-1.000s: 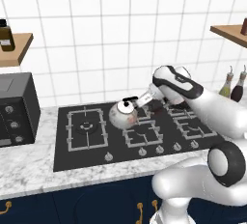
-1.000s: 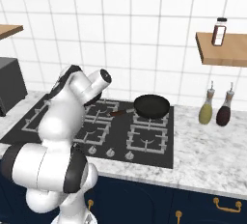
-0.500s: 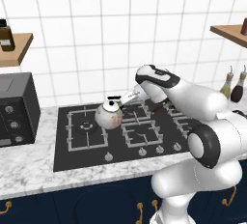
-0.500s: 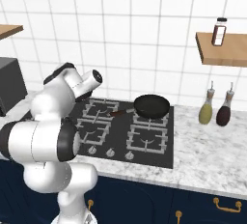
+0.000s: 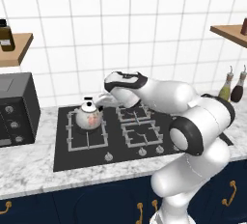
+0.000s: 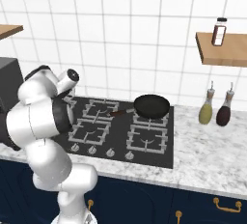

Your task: Pick the kettle from the counter and place it on a stove burner. Then turn the burner on.

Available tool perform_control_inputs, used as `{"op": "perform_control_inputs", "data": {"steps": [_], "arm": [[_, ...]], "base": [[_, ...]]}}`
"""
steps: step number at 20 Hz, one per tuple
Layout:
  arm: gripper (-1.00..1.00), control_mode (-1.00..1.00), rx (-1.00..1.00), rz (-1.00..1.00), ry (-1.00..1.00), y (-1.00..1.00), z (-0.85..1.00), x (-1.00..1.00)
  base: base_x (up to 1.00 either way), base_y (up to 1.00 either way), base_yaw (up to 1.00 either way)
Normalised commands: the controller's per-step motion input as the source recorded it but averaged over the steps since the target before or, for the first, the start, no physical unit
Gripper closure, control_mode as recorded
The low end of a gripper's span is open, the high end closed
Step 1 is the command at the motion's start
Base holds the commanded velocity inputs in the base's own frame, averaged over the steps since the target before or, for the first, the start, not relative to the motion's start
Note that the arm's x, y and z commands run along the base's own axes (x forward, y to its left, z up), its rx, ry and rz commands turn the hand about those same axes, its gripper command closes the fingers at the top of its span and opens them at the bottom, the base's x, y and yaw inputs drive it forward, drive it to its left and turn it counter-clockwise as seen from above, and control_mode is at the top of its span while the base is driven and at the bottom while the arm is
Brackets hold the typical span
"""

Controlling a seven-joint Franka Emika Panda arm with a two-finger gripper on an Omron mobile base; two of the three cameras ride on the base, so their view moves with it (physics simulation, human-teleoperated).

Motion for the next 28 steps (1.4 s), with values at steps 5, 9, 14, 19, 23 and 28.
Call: {"op": "perform_control_inputs", "data": {"steps": [5, 9, 14, 19, 23, 28], "arm": [[1.00, -1.00, 0.00, 0.00, 0.12, 0.16, -0.26, 0.25], [1.00, -1.00, 0.00, -0.07, 0.00, 0.00, -0.44, 0.44], [1.00, -1.00, 0.00, -0.04, 0.00, 0.00, -0.31, 0.34], [1.00, -1.00, 0.00, 0.00, 0.00, 0.00, -0.28, 0.03], [1.00, -1.00, 0.00, 0.00, 0.00, 0.07, -0.22, 0.03], [-1.00, -1.00, 0.00, 0.00, 0.00, 0.02, -0.02, 0.00]], "base": [[0.00, 0.00, 0.00], [0.00, 0.00, 0.00], [0.00, 0.00, 0.00], [0.00, 0.00, 0.00], [0.00, 0.00, 0.00], [0.00, 0.00, 0.00]]}}
